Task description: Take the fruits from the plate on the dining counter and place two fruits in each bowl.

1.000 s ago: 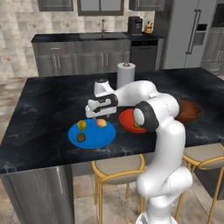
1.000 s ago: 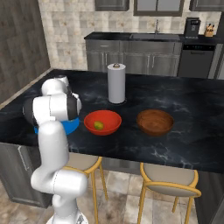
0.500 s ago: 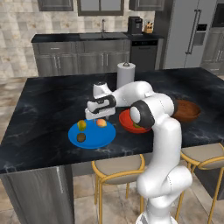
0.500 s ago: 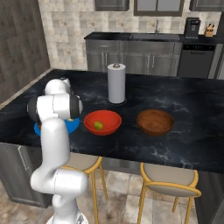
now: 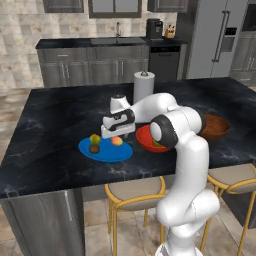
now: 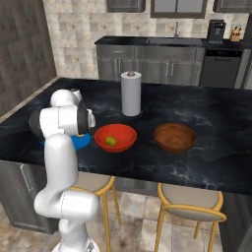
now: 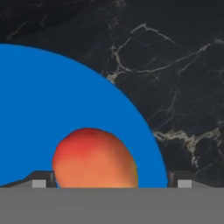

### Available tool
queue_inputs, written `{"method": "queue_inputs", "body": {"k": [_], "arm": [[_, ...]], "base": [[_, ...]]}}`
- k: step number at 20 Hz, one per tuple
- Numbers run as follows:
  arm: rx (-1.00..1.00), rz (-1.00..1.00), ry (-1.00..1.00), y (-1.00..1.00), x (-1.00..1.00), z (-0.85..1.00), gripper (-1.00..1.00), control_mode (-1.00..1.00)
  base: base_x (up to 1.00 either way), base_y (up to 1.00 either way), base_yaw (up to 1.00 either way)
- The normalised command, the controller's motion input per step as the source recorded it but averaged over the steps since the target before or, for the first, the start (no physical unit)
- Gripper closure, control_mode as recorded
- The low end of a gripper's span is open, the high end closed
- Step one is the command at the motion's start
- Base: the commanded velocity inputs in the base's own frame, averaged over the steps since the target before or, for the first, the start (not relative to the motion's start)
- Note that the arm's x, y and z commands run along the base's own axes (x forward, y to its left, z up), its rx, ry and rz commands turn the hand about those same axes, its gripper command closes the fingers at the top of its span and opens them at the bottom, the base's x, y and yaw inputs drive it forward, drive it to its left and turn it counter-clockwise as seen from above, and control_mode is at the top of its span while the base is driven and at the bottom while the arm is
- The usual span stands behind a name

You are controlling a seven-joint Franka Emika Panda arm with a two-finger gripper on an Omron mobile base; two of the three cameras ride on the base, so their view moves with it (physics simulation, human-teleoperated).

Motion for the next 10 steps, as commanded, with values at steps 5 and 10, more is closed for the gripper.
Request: {"method": "queue_inputs", "body": {"k": [5, 10], "arm": [[0.0, 0.0, 0.0, 0.01, -0.01, -0.01, -1.0, -1.0], [0.0, 0.0, 0.0, 0.07, -0.1, 0.0, -1.0, -1.0]], "base": [[0.0, 0.0, 0.0], [0.0, 0.0, 0.0]]}}
